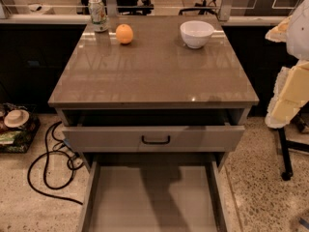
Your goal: Place orange into middle drawer
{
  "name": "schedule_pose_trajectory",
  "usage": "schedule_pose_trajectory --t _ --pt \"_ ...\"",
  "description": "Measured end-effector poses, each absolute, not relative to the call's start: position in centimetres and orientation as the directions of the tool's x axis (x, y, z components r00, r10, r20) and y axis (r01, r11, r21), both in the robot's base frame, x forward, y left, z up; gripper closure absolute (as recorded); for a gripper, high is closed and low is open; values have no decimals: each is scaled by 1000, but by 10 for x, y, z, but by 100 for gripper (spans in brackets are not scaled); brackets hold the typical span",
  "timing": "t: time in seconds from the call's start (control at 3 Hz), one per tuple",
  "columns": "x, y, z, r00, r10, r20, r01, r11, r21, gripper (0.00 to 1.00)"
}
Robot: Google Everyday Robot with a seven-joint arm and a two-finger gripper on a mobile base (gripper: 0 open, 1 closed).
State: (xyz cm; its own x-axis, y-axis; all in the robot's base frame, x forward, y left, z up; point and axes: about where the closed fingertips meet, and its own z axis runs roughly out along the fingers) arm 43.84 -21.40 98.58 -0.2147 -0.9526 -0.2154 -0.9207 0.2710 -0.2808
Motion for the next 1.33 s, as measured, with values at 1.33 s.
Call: schedule_pose_trajectory --t 1.33 --pt "528 -163 930 -297 -677 -673 -806 556 -203 0"
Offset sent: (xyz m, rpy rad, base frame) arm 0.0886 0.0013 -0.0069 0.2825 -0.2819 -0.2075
